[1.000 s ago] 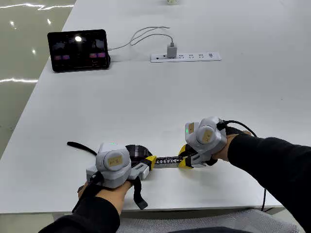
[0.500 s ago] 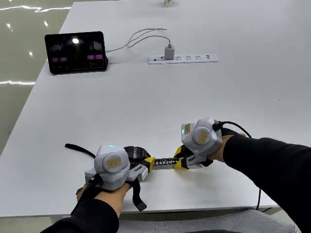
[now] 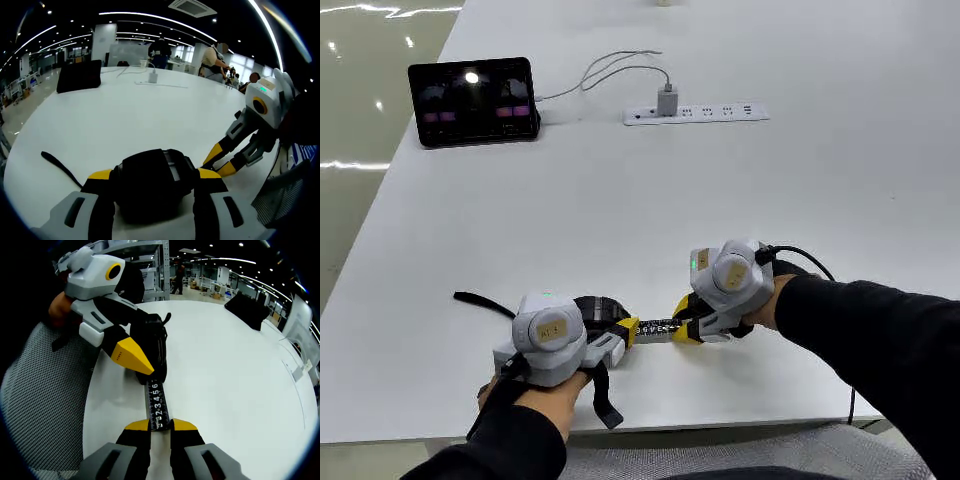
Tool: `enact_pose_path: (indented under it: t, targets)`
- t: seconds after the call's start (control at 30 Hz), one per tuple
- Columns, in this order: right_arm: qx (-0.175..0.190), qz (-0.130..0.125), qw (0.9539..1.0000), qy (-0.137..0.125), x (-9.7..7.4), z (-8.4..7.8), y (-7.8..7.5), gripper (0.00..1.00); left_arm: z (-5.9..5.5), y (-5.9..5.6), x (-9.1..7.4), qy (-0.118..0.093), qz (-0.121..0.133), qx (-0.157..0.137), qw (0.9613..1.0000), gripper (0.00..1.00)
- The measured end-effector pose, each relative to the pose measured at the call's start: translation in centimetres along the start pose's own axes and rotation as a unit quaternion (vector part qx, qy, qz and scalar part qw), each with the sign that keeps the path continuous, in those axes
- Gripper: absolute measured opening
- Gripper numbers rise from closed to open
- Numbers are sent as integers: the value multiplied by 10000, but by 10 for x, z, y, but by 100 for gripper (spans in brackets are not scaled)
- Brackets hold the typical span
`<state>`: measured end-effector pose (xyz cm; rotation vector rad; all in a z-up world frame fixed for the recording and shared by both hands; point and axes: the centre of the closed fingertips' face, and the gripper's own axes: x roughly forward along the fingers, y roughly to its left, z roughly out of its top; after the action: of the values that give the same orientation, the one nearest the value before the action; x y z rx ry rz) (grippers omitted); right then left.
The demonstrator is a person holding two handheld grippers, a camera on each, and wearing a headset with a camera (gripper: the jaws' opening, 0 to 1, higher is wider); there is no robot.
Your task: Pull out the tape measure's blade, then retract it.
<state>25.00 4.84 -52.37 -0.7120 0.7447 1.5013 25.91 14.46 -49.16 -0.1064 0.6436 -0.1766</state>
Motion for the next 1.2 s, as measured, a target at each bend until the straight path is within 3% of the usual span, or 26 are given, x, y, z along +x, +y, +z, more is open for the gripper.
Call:
enact_pose_path:
  t: [1.2]
  targets:
    - [-47, 49, 9999, -77, 13, 19, 2, 11, 3, 3, -4, -6, -37, -116, 9999, 58]
